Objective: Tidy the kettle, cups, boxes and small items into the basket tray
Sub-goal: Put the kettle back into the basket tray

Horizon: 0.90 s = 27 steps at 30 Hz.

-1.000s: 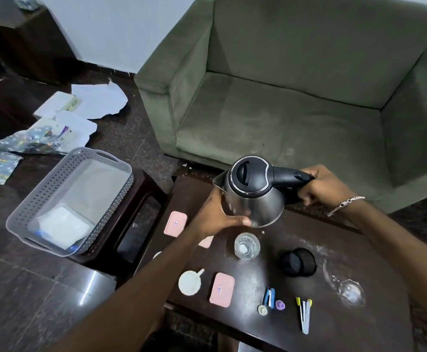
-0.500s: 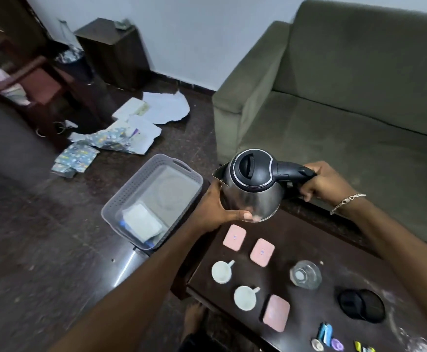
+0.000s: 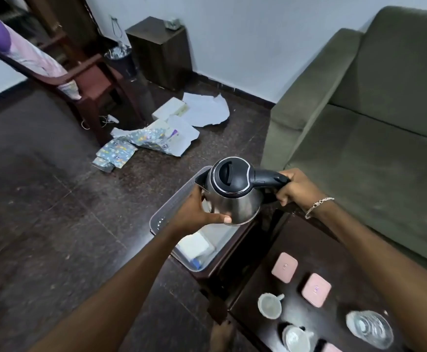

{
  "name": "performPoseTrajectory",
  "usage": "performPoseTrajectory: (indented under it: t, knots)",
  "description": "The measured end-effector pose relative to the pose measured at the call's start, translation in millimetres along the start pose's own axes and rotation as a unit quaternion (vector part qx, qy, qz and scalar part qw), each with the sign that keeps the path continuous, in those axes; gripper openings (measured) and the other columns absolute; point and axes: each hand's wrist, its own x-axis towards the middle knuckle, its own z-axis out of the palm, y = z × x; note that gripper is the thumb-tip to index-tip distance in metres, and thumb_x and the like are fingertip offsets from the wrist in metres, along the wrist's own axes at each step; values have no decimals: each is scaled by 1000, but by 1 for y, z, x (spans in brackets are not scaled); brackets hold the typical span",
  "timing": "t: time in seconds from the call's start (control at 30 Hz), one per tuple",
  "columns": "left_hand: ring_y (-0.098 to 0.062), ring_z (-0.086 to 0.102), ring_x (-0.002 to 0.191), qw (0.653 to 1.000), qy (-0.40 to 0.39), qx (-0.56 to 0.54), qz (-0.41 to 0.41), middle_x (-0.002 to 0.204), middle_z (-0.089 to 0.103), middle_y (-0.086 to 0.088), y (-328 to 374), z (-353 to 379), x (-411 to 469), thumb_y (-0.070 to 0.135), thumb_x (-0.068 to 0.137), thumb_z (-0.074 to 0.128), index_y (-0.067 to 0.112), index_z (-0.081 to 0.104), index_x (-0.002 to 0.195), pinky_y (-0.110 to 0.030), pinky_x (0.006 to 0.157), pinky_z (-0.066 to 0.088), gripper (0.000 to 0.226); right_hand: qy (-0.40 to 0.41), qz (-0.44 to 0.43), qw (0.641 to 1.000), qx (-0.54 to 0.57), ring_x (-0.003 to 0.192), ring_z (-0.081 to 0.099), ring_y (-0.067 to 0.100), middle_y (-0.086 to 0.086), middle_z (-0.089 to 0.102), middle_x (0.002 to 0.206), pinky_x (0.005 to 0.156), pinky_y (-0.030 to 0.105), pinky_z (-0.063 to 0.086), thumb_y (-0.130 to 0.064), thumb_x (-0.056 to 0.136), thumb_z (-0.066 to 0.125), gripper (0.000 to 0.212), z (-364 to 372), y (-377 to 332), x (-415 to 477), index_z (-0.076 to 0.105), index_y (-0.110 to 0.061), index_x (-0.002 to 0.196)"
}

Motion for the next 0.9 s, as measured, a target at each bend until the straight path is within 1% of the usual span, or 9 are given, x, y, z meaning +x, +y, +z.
performPoseTrajectory:
  t: [0.1,0.17,0.27,0.33,0.47,0.6,0.73,0.83,0.9]
  knots:
    - [-33,49,137,1000,10,-1,-2,150,52,1,-26,-24,14,13,62,100,45,27,148,-47,113,45,117,-18,3,1000,-8,38,39,15,4,47,41,46,24,27,1,39,53,26,27,11,39,54,11,64]
    - [-36,47,138,1000,14,-3,-5,151,51,-1,-46,-33,23,8,64,98,49,27,144,-49,111,46,115,-29,-1,1000,-1,39,39,15,3,48,41,45,24,28,2,39,52,20,44,20,58,52,7,58]
    - [-30,49,138,1000,10,-15,-12,149,51,12,-85,-41,40,6,66,97,44,27,149,-42,105,52,115,-32,6,999,10,39,39,13,4,47,42,42,19,29,2,38,52,15,64,41,87,53,1,53]
    - [-23,50,138,1000,7,-22,-11,147,51,20,-108,-41,50,10,65,98,44,28,150,-38,105,53,116,-30,15,999,7,39,39,12,4,47,42,43,17,30,2,38,52,16,72,53,100,53,4,53]
    - [-11,49,140,999,-5,-29,-26,150,49,25,-139,-38,67,22,63,101,48,27,152,-21,98,53,118,-28,23,999,19,38,39,11,2,43,42,42,15,31,4,39,50,19,82,77,118,52,-15,43]
    - [-7,46,143,999,-16,-23,-19,154,48,22,-155,-32,82,30,59,102,45,26,154,-39,112,44,123,-29,23,999,21,41,37,13,4,43,43,43,17,29,3,39,51,19,81,97,127,51,-16,43]
    - [0,43,145,999,-31,-14,-12,156,46,23,-159,-30,91,32,60,102,47,24,155,-38,117,38,124,-17,36,998,38,50,36,18,9,43,46,49,27,25,-1,33,53,18,77,115,134,47,-12,47]
    - [-4,43,146,999,-35,-10,-4,156,47,20,-159,-30,96,33,60,102,45,24,157,-38,116,39,125,-15,33,998,56,49,36,18,9,43,46,49,27,26,-3,32,54,19,75,123,136,48,-12,48]
    - [-4,44,145,999,-34,-11,-5,156,47,20,-159,-30,96,34,60,102,46,24,156,-33,111,42,124,-12,29,998,61,50,37,18,10,44,47,50,28,27,-6,31,55,20,76,125,135,47,-9,49]
